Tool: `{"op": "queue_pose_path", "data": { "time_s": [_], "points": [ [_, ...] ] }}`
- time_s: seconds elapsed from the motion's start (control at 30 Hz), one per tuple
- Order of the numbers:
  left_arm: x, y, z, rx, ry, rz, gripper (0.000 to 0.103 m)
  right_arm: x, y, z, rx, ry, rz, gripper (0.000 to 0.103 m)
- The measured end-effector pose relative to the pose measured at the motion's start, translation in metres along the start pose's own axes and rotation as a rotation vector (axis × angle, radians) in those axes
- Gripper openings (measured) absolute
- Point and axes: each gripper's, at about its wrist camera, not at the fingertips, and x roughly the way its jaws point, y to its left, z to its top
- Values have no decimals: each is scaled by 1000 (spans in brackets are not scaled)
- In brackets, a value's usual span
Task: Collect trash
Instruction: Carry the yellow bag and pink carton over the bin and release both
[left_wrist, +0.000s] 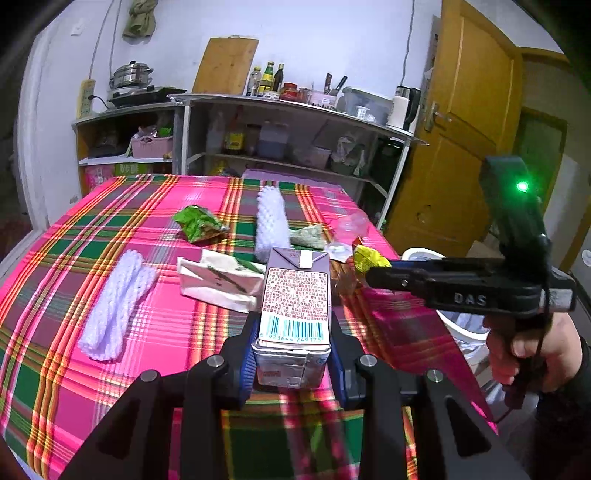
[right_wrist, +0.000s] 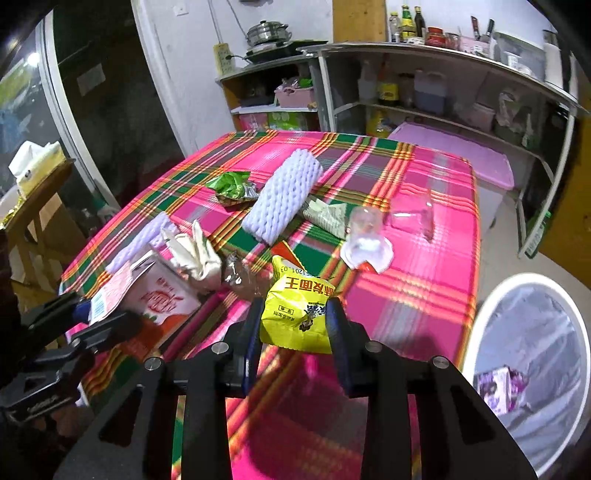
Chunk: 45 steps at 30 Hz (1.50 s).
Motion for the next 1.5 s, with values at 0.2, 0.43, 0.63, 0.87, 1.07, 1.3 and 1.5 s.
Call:
{"op": "queue_pose_path", "data": {
  "time_s": [0.2, 0.43, 0.63, 0.87, 1.07, 1.3, 1.5],
  "points": [
    [-8, -18, 1, 27, -7, -15, 33, -31, -4, -15, 31, -42, -6, 34],
    [-16, -39, 1, 52, -9, -33, 33, -62, -12, -27, 61, -83, -20, 34],
    [-16, -56, 2, 70, 0, -55, 33, -80, -21, -38, 87, -105, -35, 34],
    [-6, -79, 7, 104, 17, -90, 33, -97, -43, -50, 140, -125, -64, 34],
    [8, -102, 11, 135, 30, -124, 33, -109, -66, -62, 191, -136, -98, 34],
    [30, -128, 18, 165, 50, -169, 33, -119, -97, -73, 257, -146, -140, 34],
    [51, -149, 23, 196, 67, -201, 33, -121, -121, -84, 308, -143, -175, 34]
  ]
}}
